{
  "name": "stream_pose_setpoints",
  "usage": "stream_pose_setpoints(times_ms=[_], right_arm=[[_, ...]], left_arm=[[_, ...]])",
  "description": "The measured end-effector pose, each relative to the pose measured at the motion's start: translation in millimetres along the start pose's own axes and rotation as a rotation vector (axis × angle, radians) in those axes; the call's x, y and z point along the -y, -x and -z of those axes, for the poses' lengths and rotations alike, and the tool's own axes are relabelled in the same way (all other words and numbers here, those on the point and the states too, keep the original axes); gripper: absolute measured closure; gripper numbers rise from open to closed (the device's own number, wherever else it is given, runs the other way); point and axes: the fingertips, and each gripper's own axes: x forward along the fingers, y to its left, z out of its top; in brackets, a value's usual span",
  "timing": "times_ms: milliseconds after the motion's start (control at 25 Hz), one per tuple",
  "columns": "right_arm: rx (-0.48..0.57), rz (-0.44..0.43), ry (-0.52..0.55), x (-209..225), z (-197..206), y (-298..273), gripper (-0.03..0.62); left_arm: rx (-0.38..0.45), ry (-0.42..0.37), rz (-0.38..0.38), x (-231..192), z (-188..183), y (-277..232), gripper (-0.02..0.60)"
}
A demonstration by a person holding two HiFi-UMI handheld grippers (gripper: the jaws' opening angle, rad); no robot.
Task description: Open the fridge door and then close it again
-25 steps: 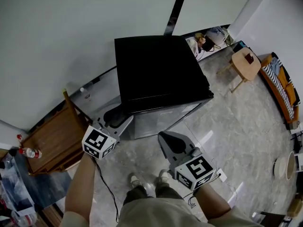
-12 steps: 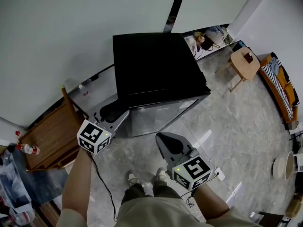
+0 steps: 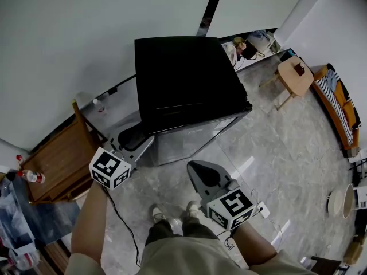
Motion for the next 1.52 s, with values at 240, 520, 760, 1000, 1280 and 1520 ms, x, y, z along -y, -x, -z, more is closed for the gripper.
stream_pose_setpoints(times_ms=[240,520,760,1000,1280,1520], right_arm=[[0.012,0.0,0.007,-4.8,-1.3,9.7,0.597],[0.018,0.013,0.0,-10.5,9.4,33.4,0.597],[0.021,0.028,-0.005,-11.2,15.3,48.2,0.597],[0.026,0.043,-0.004,-9.0,16.1,59.8,0.597],[0.019,0.071,-0.009,-5.9,22.7,68.4,0.597],[-0.001,0.075,-0.019,-12.1,34.2,73.0,0.597]], left_arm=[[-0.003,0.005,0.006,33.8,4.2,17.3,0.404],[-0.009,0.014,-0.029,45.7,7.1,22.4,0.405],[-0.02,0.026,-0.023,60.6,8.7,30.0,0.408],[-0.036,0.019,0.008,86.7,9.0,36.0,0.414],[-0.042,0.025,0.025,114.2,10.3,43.0,0.419],[-0.005,-0.007,-0.091,119.8,11.1,45.6,0.417]])
